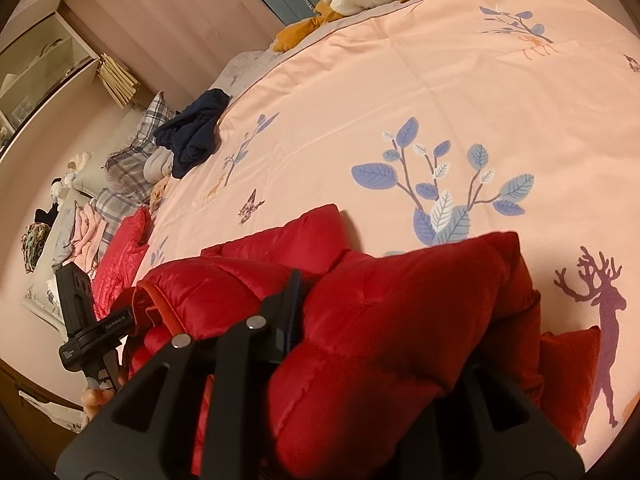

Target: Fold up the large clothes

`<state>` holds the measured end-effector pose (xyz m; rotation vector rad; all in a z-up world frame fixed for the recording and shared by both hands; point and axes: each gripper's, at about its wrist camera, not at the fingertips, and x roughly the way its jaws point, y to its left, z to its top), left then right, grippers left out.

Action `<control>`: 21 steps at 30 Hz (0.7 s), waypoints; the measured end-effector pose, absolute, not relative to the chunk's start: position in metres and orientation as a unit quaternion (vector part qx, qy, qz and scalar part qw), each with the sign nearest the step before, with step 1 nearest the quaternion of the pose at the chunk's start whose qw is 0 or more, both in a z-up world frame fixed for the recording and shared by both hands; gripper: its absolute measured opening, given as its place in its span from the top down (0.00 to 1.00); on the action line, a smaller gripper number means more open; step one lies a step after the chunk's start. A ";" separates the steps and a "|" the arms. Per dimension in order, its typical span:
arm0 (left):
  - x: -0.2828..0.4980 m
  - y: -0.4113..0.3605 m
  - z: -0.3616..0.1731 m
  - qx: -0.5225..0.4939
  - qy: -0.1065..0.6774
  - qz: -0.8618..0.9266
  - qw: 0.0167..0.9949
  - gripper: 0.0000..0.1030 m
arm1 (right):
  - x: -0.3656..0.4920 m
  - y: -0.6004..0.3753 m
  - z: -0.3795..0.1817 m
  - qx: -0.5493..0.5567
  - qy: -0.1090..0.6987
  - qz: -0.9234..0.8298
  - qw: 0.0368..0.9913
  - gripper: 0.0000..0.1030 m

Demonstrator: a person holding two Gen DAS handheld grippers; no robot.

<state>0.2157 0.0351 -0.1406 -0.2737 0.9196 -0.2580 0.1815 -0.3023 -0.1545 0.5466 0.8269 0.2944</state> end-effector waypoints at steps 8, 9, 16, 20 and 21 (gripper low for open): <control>0.212 0.032 -0.139 -0.121 0.438 -0.119 0.883 0.82 | 0.177 -0.303 -0.151 0.265 0.390 0.142 0.870 0.73; 0.211 0.032 -0.139 -0.120 0.438 -0.119 0.883 0.82 | 0.177 -0.303 -0.151 0.267 0.389 0.143 0.870 0.72; 0.209 0.032 -0.137 -0.122 0.435 -0.117 0.884 0.81 | 0.173 -0.305 -0.148 0.274 0.383 0.150 0.869 0.60; 0.207 0.031 -0.136 -0.121 0.434 -0.115 0.885 0.81 | 0.169 -0.303 -0.144 0.274 0.379 0.151 0.871 0.50; 0.206 0.030 -0.136 -0.122 0.434 -0.115 0.885 0.80 | 0.168 -0.303 -0.143 0.276 0.378 0.153 0.871 0.47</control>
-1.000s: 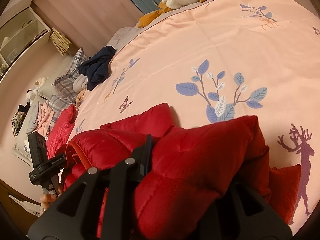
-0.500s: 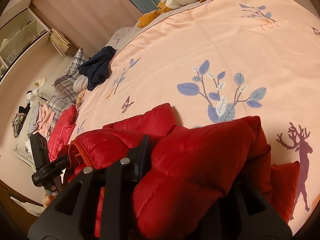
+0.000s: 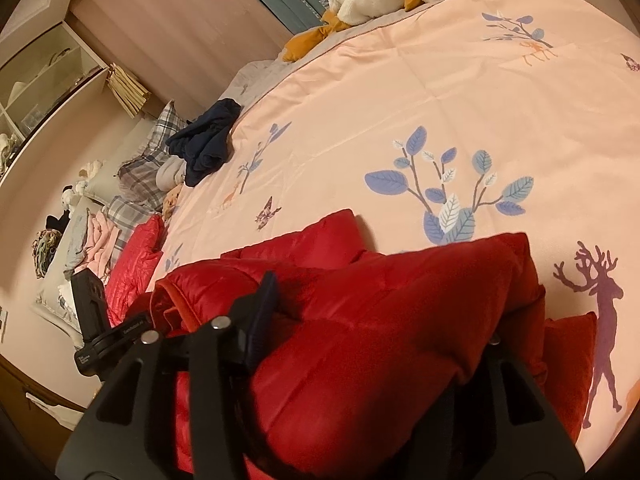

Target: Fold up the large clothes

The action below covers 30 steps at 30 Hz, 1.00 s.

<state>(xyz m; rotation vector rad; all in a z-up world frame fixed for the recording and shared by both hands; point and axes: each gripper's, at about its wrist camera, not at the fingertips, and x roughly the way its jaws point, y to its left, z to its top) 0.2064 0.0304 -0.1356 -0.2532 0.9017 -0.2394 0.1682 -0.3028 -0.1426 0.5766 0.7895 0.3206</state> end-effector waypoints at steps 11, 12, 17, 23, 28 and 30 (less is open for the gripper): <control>0.197 0.046 -0.120 -0.189 0.412 -0.143 0.880 0.53 | 0.158 -0.306 -0.126 0.281 0.354 0.153 0.879 0.23; 0.197 0.048 -0.118 -0.201 0.408 -0.149 0.878 0.48 | 0.158 -0.308 -0.125 0.285 0.351 0.152 0.879 0.22; 0.194 0.055 -0.110 -0.245 0.388 -0.166 0.873 0.28 | 0.157 -0.321 -0.122 0.305 0.336 0.146 0.879 0.17; 0.197 0.068 -0.104 -0.276 0.367 -0.154 0.875 0.13 | 0.162 -0.328 -0.123 0.318 0.327 0.135 0.880 0.16; 0.208 0.080 -0.104 -0.262 0.366 -0.116 0.885 0.12 | 0.172 -0.337 -0.122 0.327 0.318 0.095 0.885 0.15; 0.211 0.087 -0.104 -0.253 0.371 -0.099 0.888 0.12 | 0.173 -0.337 -0.120 0.311 0.322 0.072 0.891 0.15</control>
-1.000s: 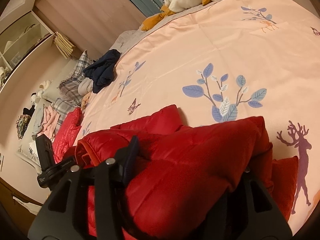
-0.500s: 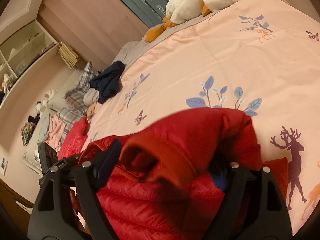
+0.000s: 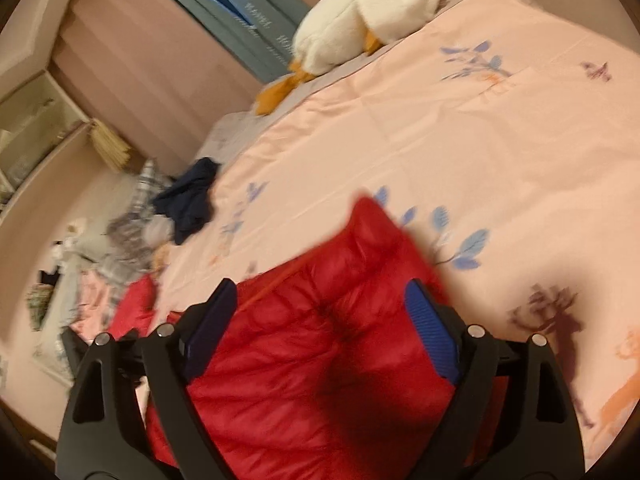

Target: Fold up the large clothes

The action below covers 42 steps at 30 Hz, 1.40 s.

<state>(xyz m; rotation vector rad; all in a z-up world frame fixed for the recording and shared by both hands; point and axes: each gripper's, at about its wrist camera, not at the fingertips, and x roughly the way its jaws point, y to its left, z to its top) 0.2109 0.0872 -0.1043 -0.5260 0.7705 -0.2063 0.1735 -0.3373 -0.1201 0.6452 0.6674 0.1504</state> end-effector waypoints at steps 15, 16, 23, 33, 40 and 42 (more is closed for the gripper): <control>0.232 0.043 -0.136 -0.076 0.447 -0.062 0.889 0.12 | 0.217 -0.275 -0.140 0.118 0.406 0.049 0.905 0.19; 0.235 0.046 -0.146 -0.084 0.459 -0.062 0.883 0.12 | 0.222 -0.273 -0.149 0.118 0.420 0.047 0.899 0.19; 0.233 0.059 -0.162 -0.124 0.464 -0.069 0.874 0.12 | 0.227 -0.269 -0.171 0.128 0.436 0.057 0.889 0.17; 0.181 0.045 -0.106 -0.067 0.391 -0.060 0.916 0.12 | 0.173 -0.264 -0.122 0.131 0.358 0.071 0.922 0.17; 0.117 0.011 -0.088 -0.030 0.361 -0.103 0.927 0.12 | 0.100 -0.224 -0.105 0.077 0.324 0.108 0.937 0.17; 0.103 -0.002 -0.093 -0.017 0.355 -0.109 0.928 0.12 | 0.086 -0.212 -0.108 0.062 0.320 0.104 0.940 0.17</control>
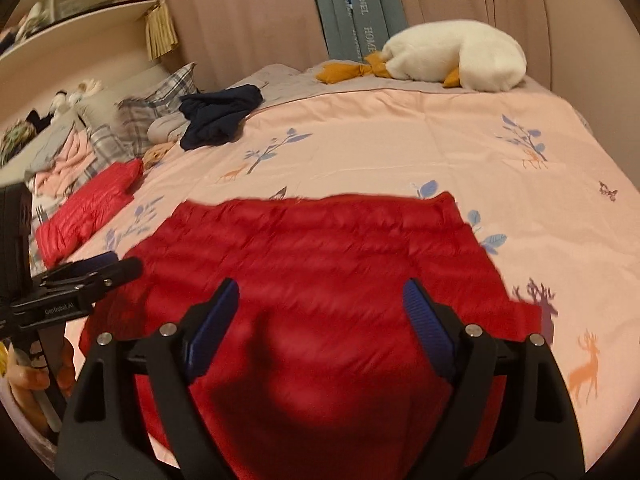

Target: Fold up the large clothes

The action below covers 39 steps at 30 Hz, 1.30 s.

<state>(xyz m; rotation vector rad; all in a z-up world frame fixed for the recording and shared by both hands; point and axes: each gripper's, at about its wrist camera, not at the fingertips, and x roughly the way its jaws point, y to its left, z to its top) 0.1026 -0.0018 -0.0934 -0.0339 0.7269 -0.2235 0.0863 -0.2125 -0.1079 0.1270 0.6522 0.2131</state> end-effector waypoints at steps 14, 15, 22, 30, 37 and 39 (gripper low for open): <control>0.093 -0.022 -0.135 0.043 0.372 -0.093 0.923 0.08 | 0.083 -0.193 -0.151 0.021 0.363 0.080 0.928 0.15; 0.092 -0.021 -0.133 0.042 0.372 -0.091 0.923 0.08 | 0.081 -0.195 -0.149 0.027 0.363 0.081 0.928 0.15; 0.075 -0.006 -0.118 0.029 0.361 -0.076 0.929 0.08 | 0.058 -0.216 -0.129 0.057 0.336 0.073 0.937 0.15; 0.078 0.006 -0.128 0.012 0.381 -0.075 0.921 0.08 | 0.054 -0.243 -0.144 0.074 0.363 0.040 0.928 0.15; 0.078 0.010 -0.131 0.009 0.388 -0.076 0.919 0.08 | 0.057 -0.244 -0.154 0.077 0.375 0.047 0.922 0.15; 0.076 0.013 -0.131 0.008 0.388 -0.073 0.919 0.08 | 0.055 -0.246 -0.153 0.080 0.374 0.046 0.923 0.15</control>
